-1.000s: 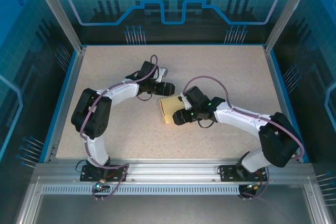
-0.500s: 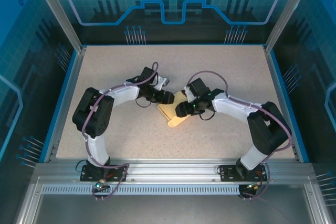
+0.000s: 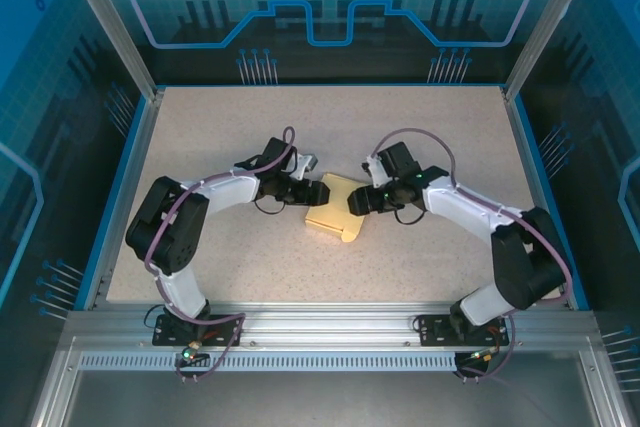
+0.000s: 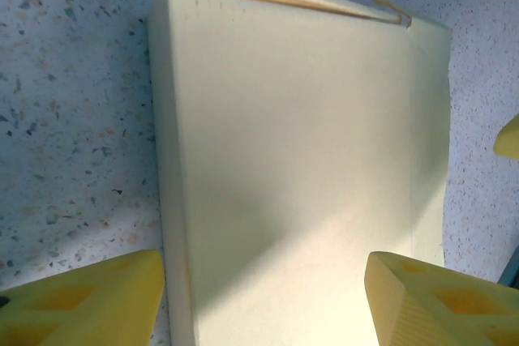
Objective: Fold the paper box
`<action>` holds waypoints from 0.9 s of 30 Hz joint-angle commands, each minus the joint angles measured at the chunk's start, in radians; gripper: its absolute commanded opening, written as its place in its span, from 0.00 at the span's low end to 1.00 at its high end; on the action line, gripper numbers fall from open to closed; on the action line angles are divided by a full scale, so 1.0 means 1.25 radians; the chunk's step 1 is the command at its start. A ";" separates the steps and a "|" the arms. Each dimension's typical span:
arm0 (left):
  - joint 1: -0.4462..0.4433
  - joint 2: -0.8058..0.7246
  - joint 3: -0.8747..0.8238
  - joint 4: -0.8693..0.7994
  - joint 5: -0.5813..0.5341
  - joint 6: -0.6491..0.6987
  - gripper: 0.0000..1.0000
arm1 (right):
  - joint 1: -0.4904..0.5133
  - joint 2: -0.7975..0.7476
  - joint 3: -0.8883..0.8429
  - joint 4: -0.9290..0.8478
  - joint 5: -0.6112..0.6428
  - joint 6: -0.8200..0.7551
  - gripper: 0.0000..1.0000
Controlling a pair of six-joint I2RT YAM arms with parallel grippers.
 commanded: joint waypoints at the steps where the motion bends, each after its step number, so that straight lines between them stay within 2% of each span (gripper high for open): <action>1: 0.001 -0.014 -0.007 0.010 -0.015 -0.012 0.66 | -0.013 -0.003 -0.056 0.038 -0.051 0.057 0.69; 10: 0.001 -0.004 -0.012 -0.008 -0.029 -0.011 0.54 | -0.035 0.072 -0.118 0.263 -0.197 0.196 0.66; 19: 0.001 0.005 -0.022 0.000 -0.022 -0.018 0.45 | -0.041 0.136 -0.136 0.378 -0.230 0.259 0.61; 27: 0.001 0.010 -0.043 0.019 -0.006 -0.035 0.38 | -0.040 0.130 -0.156 0.468 -0.266 0.302 0.50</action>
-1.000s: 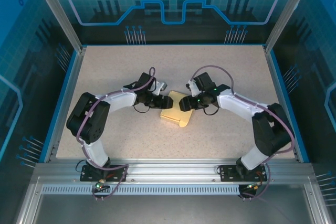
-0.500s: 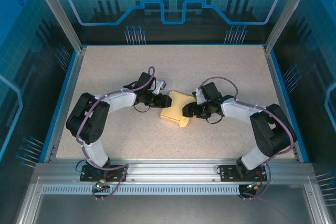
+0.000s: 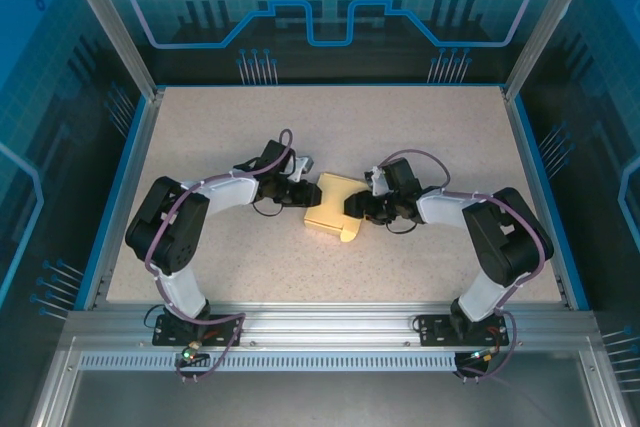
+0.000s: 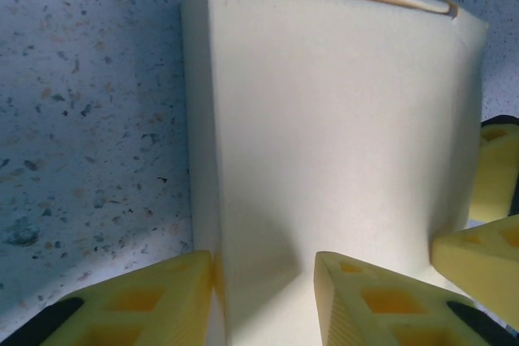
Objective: Fold the paper box
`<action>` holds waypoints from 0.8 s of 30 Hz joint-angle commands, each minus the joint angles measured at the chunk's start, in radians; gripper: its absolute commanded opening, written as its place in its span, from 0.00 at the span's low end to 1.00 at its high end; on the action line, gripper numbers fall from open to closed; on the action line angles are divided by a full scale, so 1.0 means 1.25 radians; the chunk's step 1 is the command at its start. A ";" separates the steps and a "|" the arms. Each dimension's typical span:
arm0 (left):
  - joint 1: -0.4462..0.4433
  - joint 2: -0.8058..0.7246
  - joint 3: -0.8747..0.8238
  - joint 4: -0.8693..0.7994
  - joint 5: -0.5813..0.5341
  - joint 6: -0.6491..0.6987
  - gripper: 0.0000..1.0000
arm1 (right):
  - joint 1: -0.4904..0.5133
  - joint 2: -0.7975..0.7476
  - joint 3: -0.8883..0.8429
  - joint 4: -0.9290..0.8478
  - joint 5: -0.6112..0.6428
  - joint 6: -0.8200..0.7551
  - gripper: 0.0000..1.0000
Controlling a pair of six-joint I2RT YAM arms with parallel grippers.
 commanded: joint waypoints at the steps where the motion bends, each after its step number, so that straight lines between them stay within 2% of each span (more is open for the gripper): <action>1: -0.004 0.010 -0.021 0.014 0.032 -0.019 0.37 | -0.003 -0.006 -0.009 0.084 -0.051 0.032 0.49; 9: -0.005 0.012 -0.036 0.036 0.066 -0.036 0.35 | -0.001 -0.046 -0.020 0.124 -0.069 0.059 0.43; 24: -0.026 0.043 -0.013 0.077 0.109 -0.058 0.37 | 0.025 -0.153 -0.029 0.052 -0.009 0.058 0.42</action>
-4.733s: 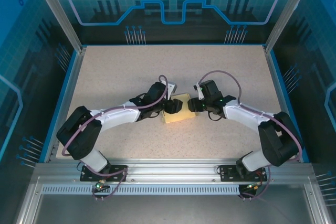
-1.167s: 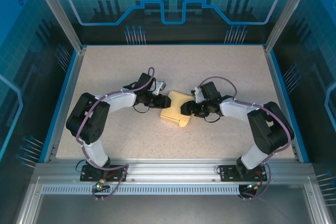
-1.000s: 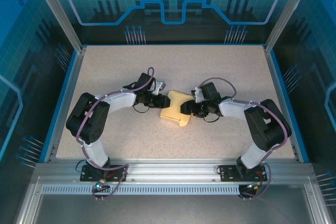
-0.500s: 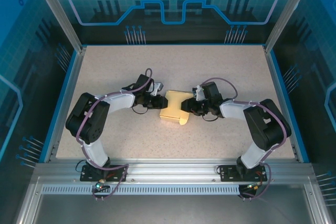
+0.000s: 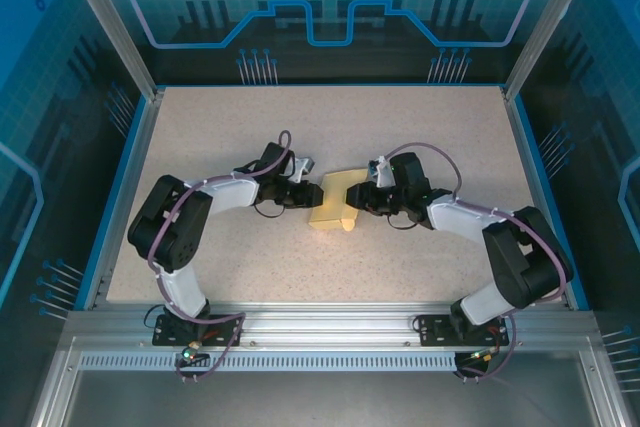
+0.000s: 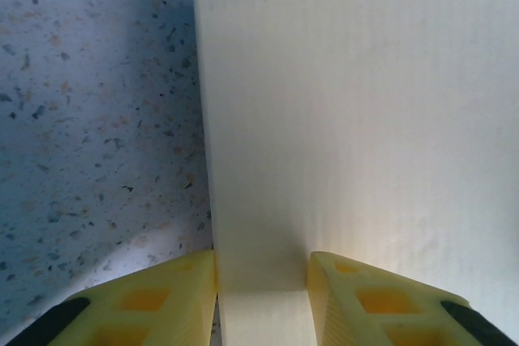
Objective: Fold the paper box
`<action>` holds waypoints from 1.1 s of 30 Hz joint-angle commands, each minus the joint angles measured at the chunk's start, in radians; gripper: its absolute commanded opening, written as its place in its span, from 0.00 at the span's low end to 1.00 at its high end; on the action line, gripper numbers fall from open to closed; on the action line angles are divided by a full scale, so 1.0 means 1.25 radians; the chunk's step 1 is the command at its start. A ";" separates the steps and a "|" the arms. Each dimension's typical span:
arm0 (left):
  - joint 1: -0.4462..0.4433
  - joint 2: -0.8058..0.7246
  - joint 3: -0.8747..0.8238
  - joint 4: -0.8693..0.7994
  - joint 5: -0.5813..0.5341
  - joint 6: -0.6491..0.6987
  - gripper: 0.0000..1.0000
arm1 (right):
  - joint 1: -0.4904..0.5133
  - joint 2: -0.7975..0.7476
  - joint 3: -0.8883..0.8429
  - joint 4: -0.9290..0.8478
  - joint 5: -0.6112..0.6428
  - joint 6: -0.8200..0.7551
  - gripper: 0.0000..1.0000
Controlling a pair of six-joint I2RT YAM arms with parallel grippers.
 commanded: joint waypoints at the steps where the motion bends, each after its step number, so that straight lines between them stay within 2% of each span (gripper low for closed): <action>1: -0.029 0.028 0.011 0.009 0.053 -0.018 0.37 | 0.024 -0.029 0.002 -0.019 0.007 -0.003 0.42; 15: -0.042 0.064 0.036 0.029 0.063 -0.023 0.41 | 0.075 -0.045 0.065 -0.166 0.124 -0.026 0.32; 33: -0.043 0.097 0.065 0.043 0.080 -0.017 0.46 | 0.103 0.006 0.175 -0.279 0.200 -0.026 0.25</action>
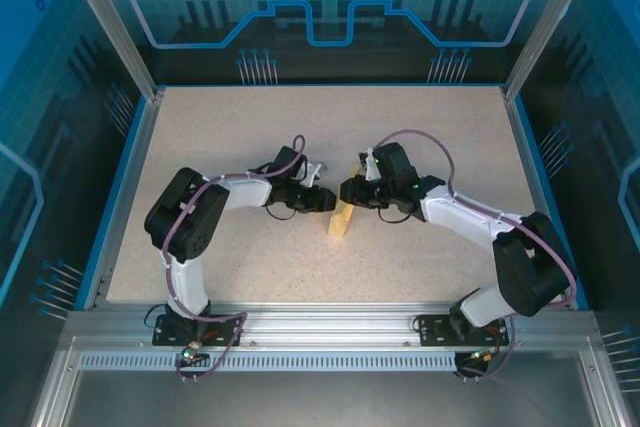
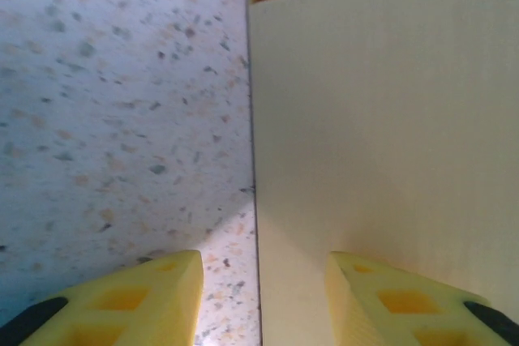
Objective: Fold the paper box
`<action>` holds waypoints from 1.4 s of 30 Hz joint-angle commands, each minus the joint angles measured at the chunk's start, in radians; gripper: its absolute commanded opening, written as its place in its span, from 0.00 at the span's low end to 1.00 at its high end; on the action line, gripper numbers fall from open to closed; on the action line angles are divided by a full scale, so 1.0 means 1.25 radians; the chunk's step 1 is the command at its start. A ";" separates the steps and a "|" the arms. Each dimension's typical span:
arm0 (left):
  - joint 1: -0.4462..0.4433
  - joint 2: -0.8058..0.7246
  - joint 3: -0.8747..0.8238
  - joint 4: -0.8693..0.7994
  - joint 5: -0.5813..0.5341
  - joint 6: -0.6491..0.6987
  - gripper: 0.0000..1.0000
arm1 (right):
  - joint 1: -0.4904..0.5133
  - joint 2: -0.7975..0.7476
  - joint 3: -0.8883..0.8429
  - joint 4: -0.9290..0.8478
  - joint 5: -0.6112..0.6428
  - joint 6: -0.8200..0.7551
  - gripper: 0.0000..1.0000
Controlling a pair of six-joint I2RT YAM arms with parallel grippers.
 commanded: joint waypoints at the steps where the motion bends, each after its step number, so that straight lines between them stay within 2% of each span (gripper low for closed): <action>1: -0.003 0.014 0.027 0.004 0.033 0.003 0.46 | 0.016 0.029 0.032 -0.068 0.032 -0.010 0.25; 7: 0.000 -0.004 0.019 0.005 0.001 0.005 0.48 | 0.024 0.031 0.028 -0.097 0.074 -0.008 0.22; 13: 0.011 -0.078 -0.038 0.028 -0.094 -0.008 0.54 | 0.028 0.033 0.017 -0.091 0.087 0.000 0.20; 17: 0.020 -0.191 -0.130 0.072 -0.203 -0.023 0.61 | 0.028 0.031 0.009 -0.086 0.091 0.005 0.20; 22: 0.009 -0.366 -0.289 0.208 -0.262 -0.034 0.69 | 0.030 0.025 0.003 -0.079 0.095 0.008 0.20; 26: -0.068 -0.491 -0.404 0.318 -0.330 0.017 0.76 | 0.030 0.027 0.005 -0.076 0.092 0.011 0.20; 29: -0.151 -0.523 -0.437 0.349 -0.393 0.073 0.80 | 0.031 0.029 0.008 -0.076 0.092 0.010 0.19; 33: -0.227 -0.506 -0.453 0.407 -0.469 0.138 0.82 | 0.032 0.028 0.014 -0.079 0.090 0.008 0.19; 42: -0.341 -0.391 -0.446 0.557 -0.582 0.267 0.86 | 0.032 0.026 0.017 -0.086 0.091 0.005 0.19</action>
